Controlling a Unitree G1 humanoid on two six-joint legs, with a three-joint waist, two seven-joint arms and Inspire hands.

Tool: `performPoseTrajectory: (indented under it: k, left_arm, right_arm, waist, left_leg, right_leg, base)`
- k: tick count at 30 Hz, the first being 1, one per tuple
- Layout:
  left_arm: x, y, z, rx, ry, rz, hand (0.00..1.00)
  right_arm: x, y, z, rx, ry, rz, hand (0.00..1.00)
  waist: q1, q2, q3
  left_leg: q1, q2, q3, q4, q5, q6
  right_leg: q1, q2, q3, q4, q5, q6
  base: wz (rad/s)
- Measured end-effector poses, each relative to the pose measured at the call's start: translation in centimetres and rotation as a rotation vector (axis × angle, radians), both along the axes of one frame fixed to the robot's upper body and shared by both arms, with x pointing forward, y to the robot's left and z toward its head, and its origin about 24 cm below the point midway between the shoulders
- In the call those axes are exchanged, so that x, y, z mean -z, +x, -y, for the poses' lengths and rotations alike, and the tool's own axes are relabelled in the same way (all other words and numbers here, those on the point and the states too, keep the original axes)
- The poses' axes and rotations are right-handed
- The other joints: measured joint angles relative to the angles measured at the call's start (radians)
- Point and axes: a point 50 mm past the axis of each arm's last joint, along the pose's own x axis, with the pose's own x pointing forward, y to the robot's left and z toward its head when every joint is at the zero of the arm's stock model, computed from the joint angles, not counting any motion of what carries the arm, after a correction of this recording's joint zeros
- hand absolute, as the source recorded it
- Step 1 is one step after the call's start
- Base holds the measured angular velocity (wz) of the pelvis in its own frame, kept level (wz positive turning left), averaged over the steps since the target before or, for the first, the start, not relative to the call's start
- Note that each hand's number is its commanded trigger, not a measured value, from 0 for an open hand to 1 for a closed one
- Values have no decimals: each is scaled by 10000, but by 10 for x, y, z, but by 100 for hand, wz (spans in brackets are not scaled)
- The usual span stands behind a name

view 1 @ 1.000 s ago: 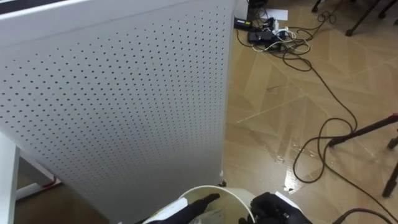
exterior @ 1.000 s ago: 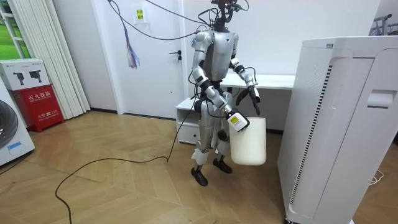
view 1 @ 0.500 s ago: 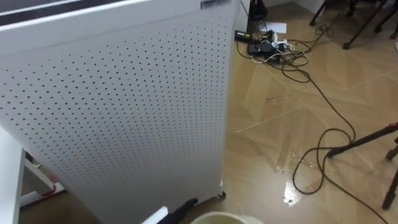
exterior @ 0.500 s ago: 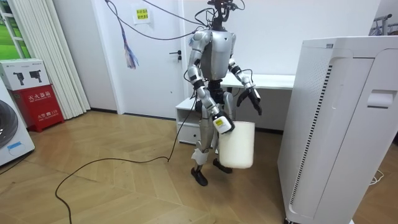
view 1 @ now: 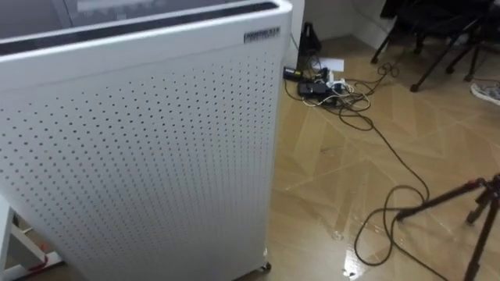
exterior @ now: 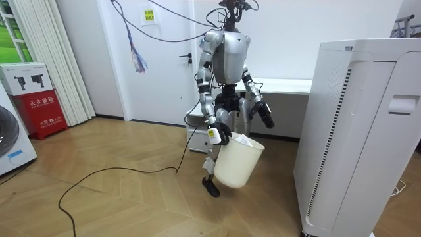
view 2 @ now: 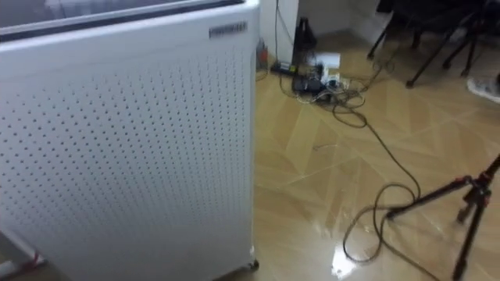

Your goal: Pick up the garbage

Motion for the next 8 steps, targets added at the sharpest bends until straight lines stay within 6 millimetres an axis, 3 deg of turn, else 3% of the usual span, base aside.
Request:
performPoseTrajectory:
  k: [8]
  left_arm:
    - [18, -38, -17, -3019, -308, -1487, 0]
  right_arm:
    - [7, -35, 10, 2363, 250, -948, 100]
  waist:
    - [-5, 141, 53]
  left_leg:
    - [443, 10, 149, -250, -48, -13]
  right_leg:
    - [338, 18, 165, -201, 14, 13]
  base:
    - [-6]
